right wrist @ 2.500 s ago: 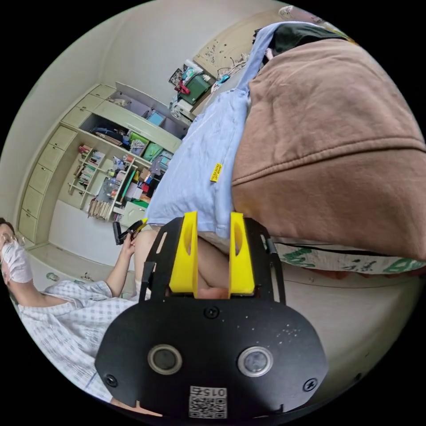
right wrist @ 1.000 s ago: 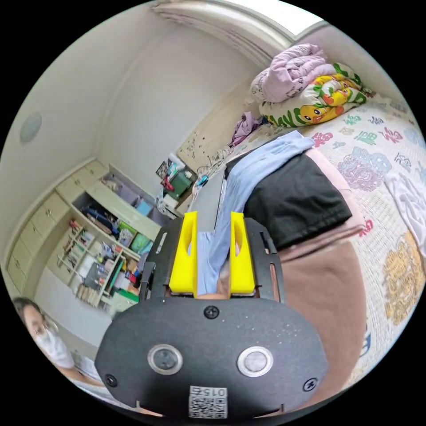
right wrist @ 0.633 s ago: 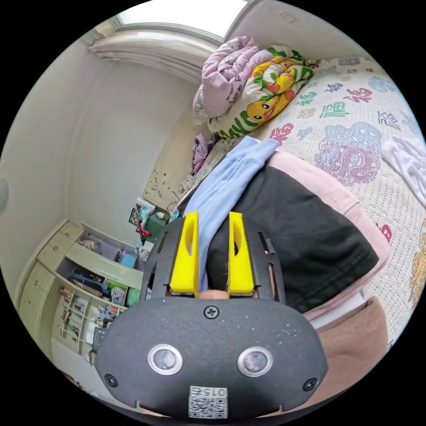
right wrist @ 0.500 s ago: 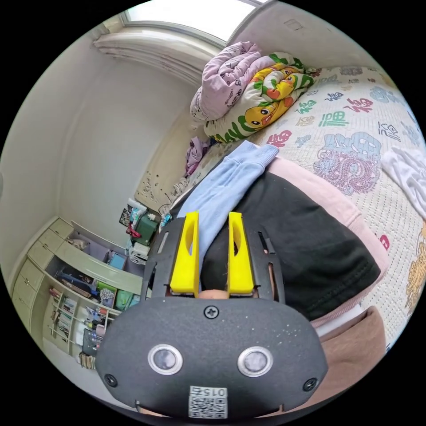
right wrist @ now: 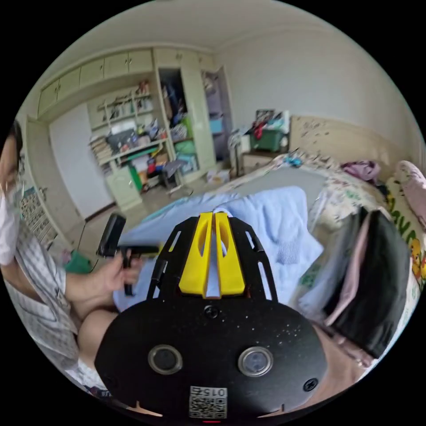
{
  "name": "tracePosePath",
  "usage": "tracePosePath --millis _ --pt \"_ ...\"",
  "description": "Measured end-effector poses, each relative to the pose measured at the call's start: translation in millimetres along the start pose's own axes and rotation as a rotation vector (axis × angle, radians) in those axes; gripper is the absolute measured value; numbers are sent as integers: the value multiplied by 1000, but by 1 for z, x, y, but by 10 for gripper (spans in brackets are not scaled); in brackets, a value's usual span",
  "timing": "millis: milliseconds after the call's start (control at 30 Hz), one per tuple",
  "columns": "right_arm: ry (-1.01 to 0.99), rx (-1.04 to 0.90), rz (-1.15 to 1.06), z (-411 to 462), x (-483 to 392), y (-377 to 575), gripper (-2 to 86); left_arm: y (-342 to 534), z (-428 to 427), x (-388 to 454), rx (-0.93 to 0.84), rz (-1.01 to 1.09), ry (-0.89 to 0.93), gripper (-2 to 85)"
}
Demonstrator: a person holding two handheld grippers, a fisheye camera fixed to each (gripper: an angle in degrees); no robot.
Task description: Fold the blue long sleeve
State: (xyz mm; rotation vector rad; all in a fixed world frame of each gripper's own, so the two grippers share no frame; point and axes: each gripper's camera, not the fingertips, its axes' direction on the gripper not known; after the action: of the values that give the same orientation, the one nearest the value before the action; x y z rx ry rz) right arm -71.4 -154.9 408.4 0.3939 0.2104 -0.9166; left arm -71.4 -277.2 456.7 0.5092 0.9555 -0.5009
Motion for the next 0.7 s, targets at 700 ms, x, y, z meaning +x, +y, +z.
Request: tracePosePath --millis 700 --pt "109 -273 605 179 1 94 112 -53 -56 -118 -220 -350 89 183"
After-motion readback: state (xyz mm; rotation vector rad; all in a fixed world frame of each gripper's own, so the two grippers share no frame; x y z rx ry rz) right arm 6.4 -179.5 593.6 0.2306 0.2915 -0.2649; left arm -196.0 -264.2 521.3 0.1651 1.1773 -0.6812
